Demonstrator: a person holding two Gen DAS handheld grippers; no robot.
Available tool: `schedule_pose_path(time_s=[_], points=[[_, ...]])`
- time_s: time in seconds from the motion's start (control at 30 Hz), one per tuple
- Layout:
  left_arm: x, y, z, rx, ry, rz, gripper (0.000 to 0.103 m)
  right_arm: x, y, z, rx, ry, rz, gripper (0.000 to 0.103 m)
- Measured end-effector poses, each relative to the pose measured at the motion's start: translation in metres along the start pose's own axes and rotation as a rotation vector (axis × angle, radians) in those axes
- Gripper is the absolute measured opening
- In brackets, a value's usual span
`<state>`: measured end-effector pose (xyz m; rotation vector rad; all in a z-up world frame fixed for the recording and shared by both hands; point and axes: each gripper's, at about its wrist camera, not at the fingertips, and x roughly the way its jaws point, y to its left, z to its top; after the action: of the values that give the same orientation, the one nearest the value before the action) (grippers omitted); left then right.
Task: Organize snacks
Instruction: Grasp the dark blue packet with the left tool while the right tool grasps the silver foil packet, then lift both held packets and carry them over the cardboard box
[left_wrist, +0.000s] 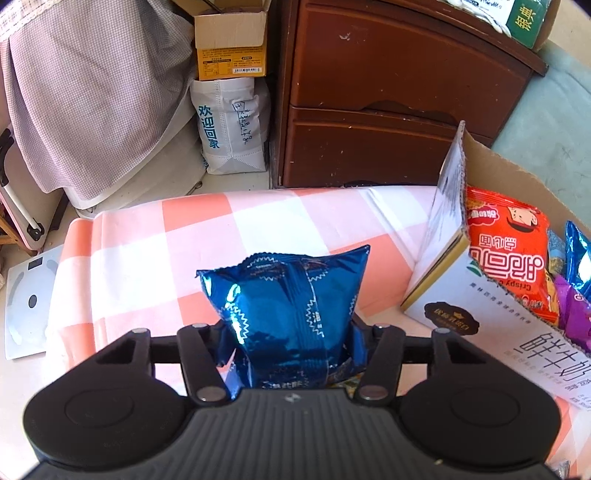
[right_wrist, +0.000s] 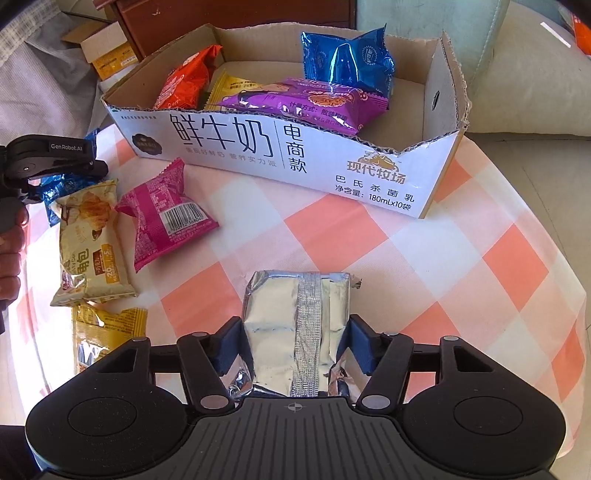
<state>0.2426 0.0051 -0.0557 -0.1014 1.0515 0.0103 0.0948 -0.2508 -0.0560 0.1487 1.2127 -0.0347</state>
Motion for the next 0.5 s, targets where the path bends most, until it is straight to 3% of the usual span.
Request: schedule_pose_path(time_s=[0.5], points=[[-0.032,0.013,-0.010,0.060,-0.061,0.021,0.052,-0.021,0.020,0.005,-0.053,-0.088,0.131,0.060]])
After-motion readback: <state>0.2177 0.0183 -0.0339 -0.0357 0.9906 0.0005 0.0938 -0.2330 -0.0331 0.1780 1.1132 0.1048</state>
